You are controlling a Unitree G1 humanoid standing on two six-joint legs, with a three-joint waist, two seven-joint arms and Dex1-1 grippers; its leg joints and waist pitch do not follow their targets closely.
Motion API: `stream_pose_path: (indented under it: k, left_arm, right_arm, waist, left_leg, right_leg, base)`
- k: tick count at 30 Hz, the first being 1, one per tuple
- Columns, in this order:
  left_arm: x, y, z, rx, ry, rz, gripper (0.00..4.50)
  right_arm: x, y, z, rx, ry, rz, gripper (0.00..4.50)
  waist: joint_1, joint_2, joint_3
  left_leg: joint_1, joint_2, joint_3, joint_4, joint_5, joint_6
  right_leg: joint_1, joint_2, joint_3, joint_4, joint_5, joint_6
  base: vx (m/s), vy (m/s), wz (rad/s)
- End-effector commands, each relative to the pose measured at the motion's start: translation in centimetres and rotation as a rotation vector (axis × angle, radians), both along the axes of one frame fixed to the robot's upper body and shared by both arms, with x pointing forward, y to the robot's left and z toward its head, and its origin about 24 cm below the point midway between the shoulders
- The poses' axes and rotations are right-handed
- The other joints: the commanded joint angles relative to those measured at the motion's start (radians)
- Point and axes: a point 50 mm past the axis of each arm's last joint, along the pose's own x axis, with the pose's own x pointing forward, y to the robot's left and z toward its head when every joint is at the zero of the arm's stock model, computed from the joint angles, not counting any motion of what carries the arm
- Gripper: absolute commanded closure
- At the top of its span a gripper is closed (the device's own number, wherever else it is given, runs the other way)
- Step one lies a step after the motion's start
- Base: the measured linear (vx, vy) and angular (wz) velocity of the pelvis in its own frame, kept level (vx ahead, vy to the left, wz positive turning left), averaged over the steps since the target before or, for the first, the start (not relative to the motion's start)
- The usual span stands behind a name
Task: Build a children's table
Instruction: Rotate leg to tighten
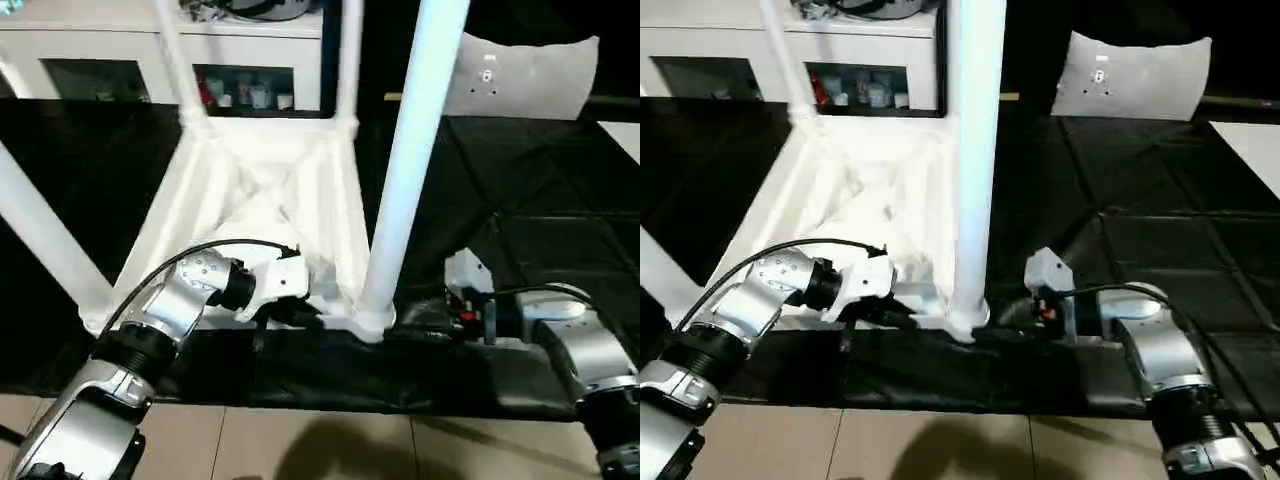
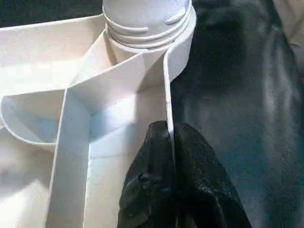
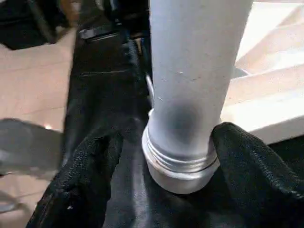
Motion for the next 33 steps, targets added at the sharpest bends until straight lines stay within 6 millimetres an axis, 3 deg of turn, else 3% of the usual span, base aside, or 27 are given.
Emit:
stream_pose_path:
  k: [1, 4, 6, 9, 15, 16, 21, 27, 33]
  left_arm:
    - [-0.9, -1.2, -0.5, 0.036, 0.012, -0.118, 4.5]
    - [-1.2, -1.3, -0.5, 0.031, 0.022, -0.142, 4.5]
    - [-1.3, -1.5, -0.5, 0.028, 0.024, -0.153, 4.5]
    - [-1.4, -1.6, -0.6, 0.026, 0.025, -0.157, 4.5]
    - [-1.5, -1.6, -0.6, 0.026, 0.024, -0.163, 4.5]
    - [-1.5, -1.6, -0.6, 0.026, 0.023, -0.163, 4.5]
    - [-1.5, -1.6, -0.6, 0.03, 0.02, -0.161, 4.5]
    - [-1.4, -1.5, -0.6, 0.031, 0.016, -0.158, 4.5]
    - [-1.4, -1.5, -0.6, 0.031, 0.017, -0.154, 4.5]
  right_arm:
    - [0.0, 0.9, 0.0, 0.018, 0.011, 0.056, 1.47]
    - [0.3, 1.1, 0.1, 0.042, 0.006, 0.064, 1.88]
    - [0.6, 1.5, 0.5, 0.08, 0.011, 0.07, 1.91]
    - [0.6, 1.8, 0.6, 0.081, 0.008, 0.082, 2.3]
    - [0.8, 1.8, 0.1, 0.061, 0.082, 0.05, 2.3]
    - [0.7, 1.8, 0.0, 0.068, 0.111, 0.051, 1.94]
    - [0.4, 1.7, -0.4, 0.017, 0.097, 0.077, 1.59]
    - [0.6, 2.0, -0.4, 0.028, 0.092, 0.059, 1.59]
    - [0.2, 2.2, -0.3, 0.061, 0.113, 0.098, 2.04]
  waist:
    - [-0.004, -0.013, -0.075]
    - [-0.003, -0.011, -0.076]
    - [-0.002, -0.01, -0.078]
    - [0.0, -0.011, -0.081]
    - [0.004, -0.012, -0.082]
    - [0.004, -0.011, -0.082]
    - [0.006, -0.011, -0.085]
    - [0.006, -0.011, -0.084]
    - [0.008, -0.011, -0.085]
  left_leg:
    - [-0.018, 0.067, -0.021, -0.055, 0.041, 0.105]
    - [-0.018, 0.066, -0.021, -0.055, 0.038, 0.1]
    - [-0.018, 0.071, -0.023, -0.055, 0.052, 0.102]
    - [-0.017, 0.077, -0.026, -0.053, 0.08, 0.109]
    - [-0.018, 0.073, -0.023, -0.053, 0.079, 0.099]
    - [-0.017, 0.074, -0.024, -0.053, 0.079, 0.099]
    - [-0.017, 0.075, -0.024, -0.052, 0.079, 0.093]
    - [-0.017, 0.073, -0.023, -0.052, 0.075, 0.09]
    - [-0.017, 0.076, -0.025, -0.051, 0.086, 0.094]
  right_leg:
    - [0.083, -0.102, 0.09, -0.077, -0.213, 0.139]
    - [0.084, -0.1, 0.088, -0.078, -0.222, 0.147]
    - [0.083, -0.103, 0.09, -0.073, -0.201, 0.138]
    - [0.082, -0.108, 0.094, -0.064, -0.164, 0.113]
    - [0.085, -0.108, 0.094, -0.066, -0.185, 0.112]
    - [0.085, -0.108, 0.094, -0.066, -0.186, 0.113]
    - [0.084, -0.109, 0.094, -0.065, -0.179, 0.119]
    - [0.084, -0.108, 0.094, -0.066, -0.183, 0.117]
    - [0.083, -0.111, 0.095, -0.061, -0.164, 0.109]
  base:
    - [0.0, 0.0, 0.0]
    - [0.0, 0.0, 0.0]
    - [0.0, 0.0, 0.0]
    - [0.0, 0.0, 0.0]
    - [0.0, 0.0, 0.0]
    - [0.0, 0.0, 0.0]
    - [0.0, 0.0, 0.0]
    - [0.0, 0.0, 0.0]
    - [0.0, 0.0, 0.0]
